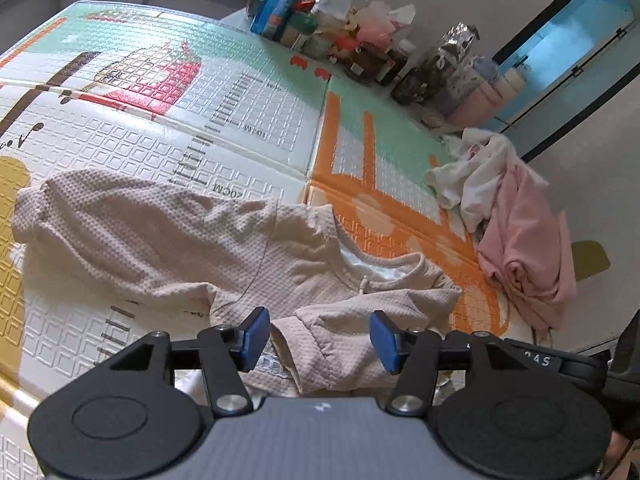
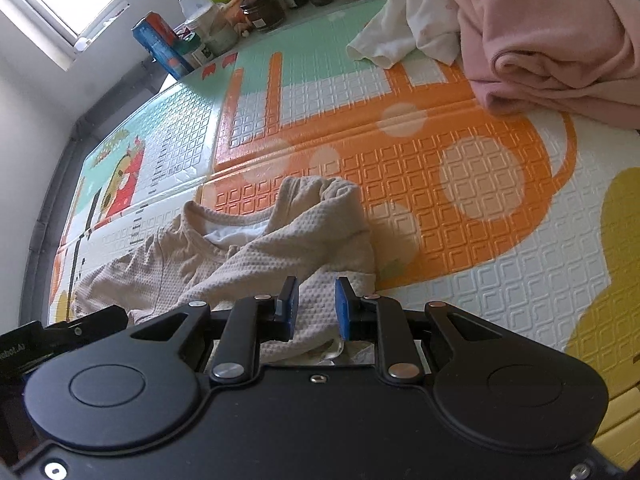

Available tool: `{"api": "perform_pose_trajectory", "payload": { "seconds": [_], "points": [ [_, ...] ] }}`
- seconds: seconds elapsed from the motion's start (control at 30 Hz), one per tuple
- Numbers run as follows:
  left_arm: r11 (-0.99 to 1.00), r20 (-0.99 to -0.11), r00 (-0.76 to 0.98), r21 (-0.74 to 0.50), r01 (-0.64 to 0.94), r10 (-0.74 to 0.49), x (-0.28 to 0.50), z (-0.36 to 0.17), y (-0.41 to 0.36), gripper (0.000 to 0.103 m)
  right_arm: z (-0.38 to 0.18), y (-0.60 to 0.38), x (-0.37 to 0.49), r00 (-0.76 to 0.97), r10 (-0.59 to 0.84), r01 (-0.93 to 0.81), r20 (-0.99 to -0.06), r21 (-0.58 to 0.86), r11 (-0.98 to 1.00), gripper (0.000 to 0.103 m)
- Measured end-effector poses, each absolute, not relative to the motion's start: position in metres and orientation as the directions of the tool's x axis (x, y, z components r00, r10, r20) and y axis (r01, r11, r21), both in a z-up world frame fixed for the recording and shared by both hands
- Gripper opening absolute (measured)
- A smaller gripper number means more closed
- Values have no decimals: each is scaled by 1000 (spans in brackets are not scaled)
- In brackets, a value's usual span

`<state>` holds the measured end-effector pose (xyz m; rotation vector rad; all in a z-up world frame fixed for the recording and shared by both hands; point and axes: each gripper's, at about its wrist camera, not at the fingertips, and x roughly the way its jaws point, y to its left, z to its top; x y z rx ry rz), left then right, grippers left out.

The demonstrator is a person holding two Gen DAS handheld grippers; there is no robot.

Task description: Fold clothes

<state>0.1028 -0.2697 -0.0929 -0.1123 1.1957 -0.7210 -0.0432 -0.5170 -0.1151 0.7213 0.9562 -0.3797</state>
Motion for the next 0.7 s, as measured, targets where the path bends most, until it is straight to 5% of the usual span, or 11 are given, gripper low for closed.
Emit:
{"api": "perform_pose_trajectory", "payload": {
  "seconds": [0.3, 0.4, 0.47, 0.7],
  "points": [
    [788, -840, 85, -461, 408, -535, 106, -116, -282, 47, -112, -513, -39, 537, 18, 580, -844, 385, 718, 19],
    [790, -840, 78, -468, 396, -537, 107, -119, -283, 39, -113, -513, -38, 536, 20, 578, -844, 384, 720, 19],
    [792, -841, 75, -470, 390, -536, 108, -120, -283, 20, -114, -513, -38, 533, 21, 580, -846, 383, 719, 19],
    [819, -860, 93, -437, 373, -501, 110, -124, -284, 7, -121, -513, -39, 523, 38, 587, -851, 392, 708, 14]
  ]
}}
